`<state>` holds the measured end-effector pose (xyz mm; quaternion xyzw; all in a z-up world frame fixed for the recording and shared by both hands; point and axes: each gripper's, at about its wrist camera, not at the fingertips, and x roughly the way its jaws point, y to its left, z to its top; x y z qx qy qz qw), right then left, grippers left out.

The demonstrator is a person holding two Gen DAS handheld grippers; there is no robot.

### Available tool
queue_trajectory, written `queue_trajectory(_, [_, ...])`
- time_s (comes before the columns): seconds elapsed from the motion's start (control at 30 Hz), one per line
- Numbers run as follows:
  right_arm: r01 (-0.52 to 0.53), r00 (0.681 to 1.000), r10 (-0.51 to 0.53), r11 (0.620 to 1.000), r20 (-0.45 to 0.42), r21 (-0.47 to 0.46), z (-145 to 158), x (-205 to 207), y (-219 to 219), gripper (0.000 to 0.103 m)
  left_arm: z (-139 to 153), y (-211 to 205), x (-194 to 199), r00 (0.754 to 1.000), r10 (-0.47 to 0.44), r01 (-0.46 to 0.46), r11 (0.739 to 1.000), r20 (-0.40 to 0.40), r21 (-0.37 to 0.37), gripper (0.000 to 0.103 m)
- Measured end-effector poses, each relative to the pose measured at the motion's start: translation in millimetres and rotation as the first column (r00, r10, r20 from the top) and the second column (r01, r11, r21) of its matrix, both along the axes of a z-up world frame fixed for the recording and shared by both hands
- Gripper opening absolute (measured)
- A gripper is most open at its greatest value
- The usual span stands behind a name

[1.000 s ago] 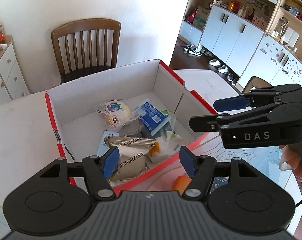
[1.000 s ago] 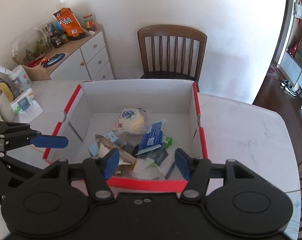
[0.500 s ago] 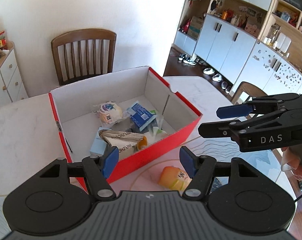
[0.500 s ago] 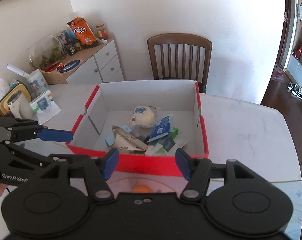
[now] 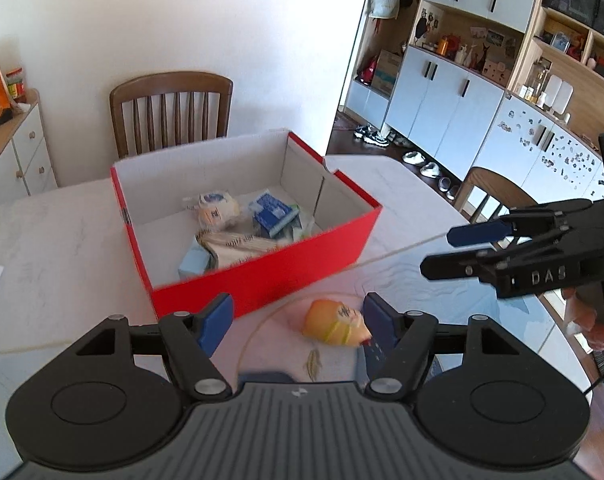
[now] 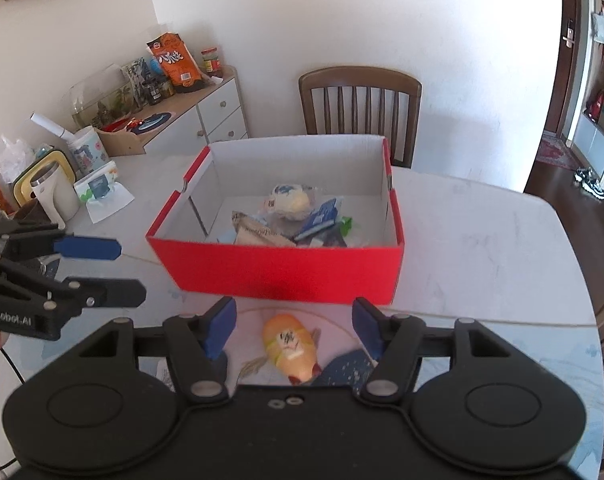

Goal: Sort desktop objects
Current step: 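Move both tools back over the yellow toy and remaining packages, then grasp the white printed wrapper with the left tool while the right tool grasps the yellow toy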

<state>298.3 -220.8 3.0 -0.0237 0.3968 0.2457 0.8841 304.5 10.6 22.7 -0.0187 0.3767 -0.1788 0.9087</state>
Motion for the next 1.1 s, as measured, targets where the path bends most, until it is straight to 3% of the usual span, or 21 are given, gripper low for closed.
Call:
queue_trajectory(0.3, [0.021,1.000,-0.021,0.999,-0.006,0.039,-17,-17,-9,0.072,-32,0,-27,0.999,0.012,-0.011,1.000,-0.046,0.005,0.081])
queue_trajectory(0.6, [0.031,0.999,-0.031,0.999,-0.031,0.010,-41,-23,-7,0.073,-72,-3,-40,0.996,0.026,-0.019,0.996,-0.085,0.084,0.089])
queue_trajectory(0.73, [0.032,0.998,-0.032,0.999,-0.045,0.002,-49,-23,-5,0.073,-91,-4,-42,0.993,0.046,-0.035,0.994,-0.109,0.104,0.102])
queue_trajectory(1.1, [0.028,0.996,-0.029,0.999,-0.080,-0.016,-65,-14,2,0.073,-129,-12,-40,0.984,0.080,-0.050,0.982,-0.159,0.184,0.102])
